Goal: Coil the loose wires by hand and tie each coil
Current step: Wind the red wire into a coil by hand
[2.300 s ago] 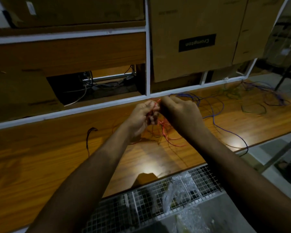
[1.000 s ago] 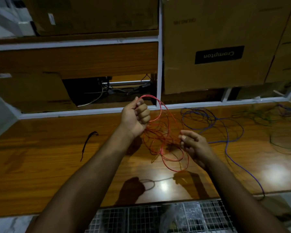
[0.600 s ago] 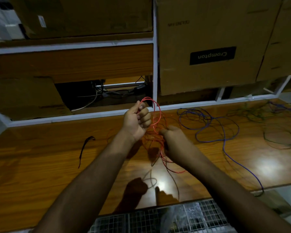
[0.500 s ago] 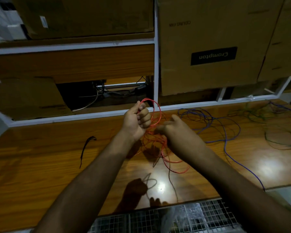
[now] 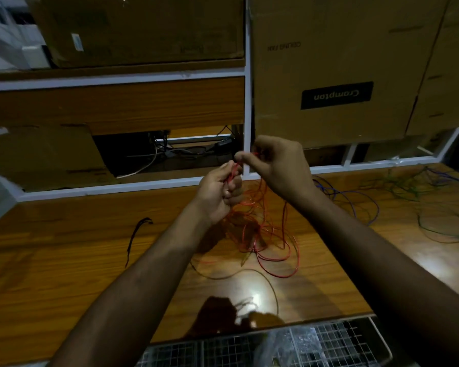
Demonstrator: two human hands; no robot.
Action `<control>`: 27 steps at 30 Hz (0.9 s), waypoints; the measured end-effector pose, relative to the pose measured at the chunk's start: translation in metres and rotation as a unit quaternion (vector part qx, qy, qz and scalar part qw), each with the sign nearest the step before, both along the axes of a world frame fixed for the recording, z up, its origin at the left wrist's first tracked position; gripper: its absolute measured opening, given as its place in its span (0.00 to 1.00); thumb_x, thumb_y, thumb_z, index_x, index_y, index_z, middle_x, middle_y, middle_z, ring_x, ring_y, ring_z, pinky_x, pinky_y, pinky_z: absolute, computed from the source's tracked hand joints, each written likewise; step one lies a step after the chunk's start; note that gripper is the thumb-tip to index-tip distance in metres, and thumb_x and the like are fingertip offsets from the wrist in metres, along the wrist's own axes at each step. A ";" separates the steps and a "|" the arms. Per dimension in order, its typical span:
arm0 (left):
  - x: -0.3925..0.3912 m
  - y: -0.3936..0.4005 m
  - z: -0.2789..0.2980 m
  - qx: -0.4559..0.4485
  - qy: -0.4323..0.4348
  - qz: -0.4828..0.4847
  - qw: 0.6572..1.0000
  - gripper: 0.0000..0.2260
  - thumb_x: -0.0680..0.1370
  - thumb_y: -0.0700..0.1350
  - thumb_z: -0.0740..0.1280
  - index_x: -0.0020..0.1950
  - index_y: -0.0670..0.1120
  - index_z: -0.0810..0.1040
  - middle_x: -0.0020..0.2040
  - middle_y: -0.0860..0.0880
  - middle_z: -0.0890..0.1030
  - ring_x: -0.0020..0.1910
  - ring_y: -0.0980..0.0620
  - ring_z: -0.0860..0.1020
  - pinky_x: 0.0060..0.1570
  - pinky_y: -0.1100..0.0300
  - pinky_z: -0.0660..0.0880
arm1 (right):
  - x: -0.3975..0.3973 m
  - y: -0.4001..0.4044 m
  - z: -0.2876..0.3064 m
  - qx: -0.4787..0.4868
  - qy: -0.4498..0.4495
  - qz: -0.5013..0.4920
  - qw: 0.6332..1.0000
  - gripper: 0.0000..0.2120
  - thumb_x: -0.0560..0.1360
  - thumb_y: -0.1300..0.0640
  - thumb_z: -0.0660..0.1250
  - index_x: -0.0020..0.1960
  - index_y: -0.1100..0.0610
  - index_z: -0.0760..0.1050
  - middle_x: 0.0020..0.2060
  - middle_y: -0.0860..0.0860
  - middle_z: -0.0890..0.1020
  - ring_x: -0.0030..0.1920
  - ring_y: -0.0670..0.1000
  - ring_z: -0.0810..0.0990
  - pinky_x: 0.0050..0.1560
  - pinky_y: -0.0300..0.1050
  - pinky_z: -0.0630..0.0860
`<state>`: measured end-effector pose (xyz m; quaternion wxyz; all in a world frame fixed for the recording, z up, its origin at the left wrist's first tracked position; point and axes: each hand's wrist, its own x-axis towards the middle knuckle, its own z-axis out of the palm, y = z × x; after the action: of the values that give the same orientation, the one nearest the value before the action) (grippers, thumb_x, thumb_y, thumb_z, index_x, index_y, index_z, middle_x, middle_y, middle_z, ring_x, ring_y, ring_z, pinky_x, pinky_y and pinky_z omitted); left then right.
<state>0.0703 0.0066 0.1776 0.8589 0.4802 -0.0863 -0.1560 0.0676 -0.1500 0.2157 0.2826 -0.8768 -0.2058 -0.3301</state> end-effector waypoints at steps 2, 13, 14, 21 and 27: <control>0.001 0.000 0.000 -0.028 0.014 -0.033 0.999 0.14 0.85 0.48 0.52 0.45 0.44 0.70 0.24 0.54 0.65 0.20 0.59 0.60 0.18 0.67 0.58 | 0.010 -0.001 -0.001 0.013 0.019 -0.014 1.000 0.17 0.75 0.38 0.67 0.38 0.50 0.71 0.33 0.45 0.72 0.34 0.43 0.71 0.31 0.41 0.66; 0.007 0.007 0.005 -0.057 0.035 -0.027 0.997 0.18 0.84 0.50 0.51 0.36 0.47 0.67 0.24 0.54 0.61 0.21 0.58 0.58 0.24 0.64 0.52 | 0.022 -0.014 -0.010 0.156 0.257 0.180 0.937 0.19 0.84 0.48 0.55 0.48 0.61 0.76 0.30 0.49 0.76 0.28 0.44 0.72 0.31 0.38 0.68; 0.007 0.008 0.005 -0.065 0.038 -0.026 0.997 0.18 0.85 0.50 0.51 0.36 0.47 0.67 0.24 0.54 0.61 0.22 0.58 0.58 0.24 0.64 0.52 | 0.021 -0.016 -0.013 0.172 0.291 0.208 0.918 0.20 0.85 0.49 0.53 0.48 0.62 0.76 0.31 0.49 0.74 0.27 0.44 0.70 0.29 0.37 0.65; 0.004 0.009 0.008 -0.038 0.004 -0.107 0.994 0.13 0.83 0.48 0.53 0.42 0.46 0.70 0.28 0.53 0.64 0.26 0.57 0.62 0.27 0.64 0.60 | 0.017 -0.022 -0.029 0.453 0.484 0.282 0.694 0.19 0.82 0.49 0.54 0.34 0.52 0.69 0.27 0.46 0.62 0.25 0.45 0.55 0.27 0.42 0.49; 0.005 0.014 0.006 -0.028 0.010 -0.135 0.990 0.12 0.81 0.43 0.51 0.41 0.45 0.68 0.29 0.52 0.66 0.28 0.55 0.65 0.30 0.61 0.64 | 0.014 -0.028 -0.026 0.461 0.483 0.279 0.690 0.18 0.82 0.52 0.54 0.35 0.52 0.71 0.29 0.47 0.63 0.27 0.46 0.57 0.29 0.41 0.52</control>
<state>0.0755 0.0205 0.1840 0.8438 0.4384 -0.1465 -0.2726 0.0814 -0.1776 0.1894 0.7910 -0.5766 -0.0980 0.1795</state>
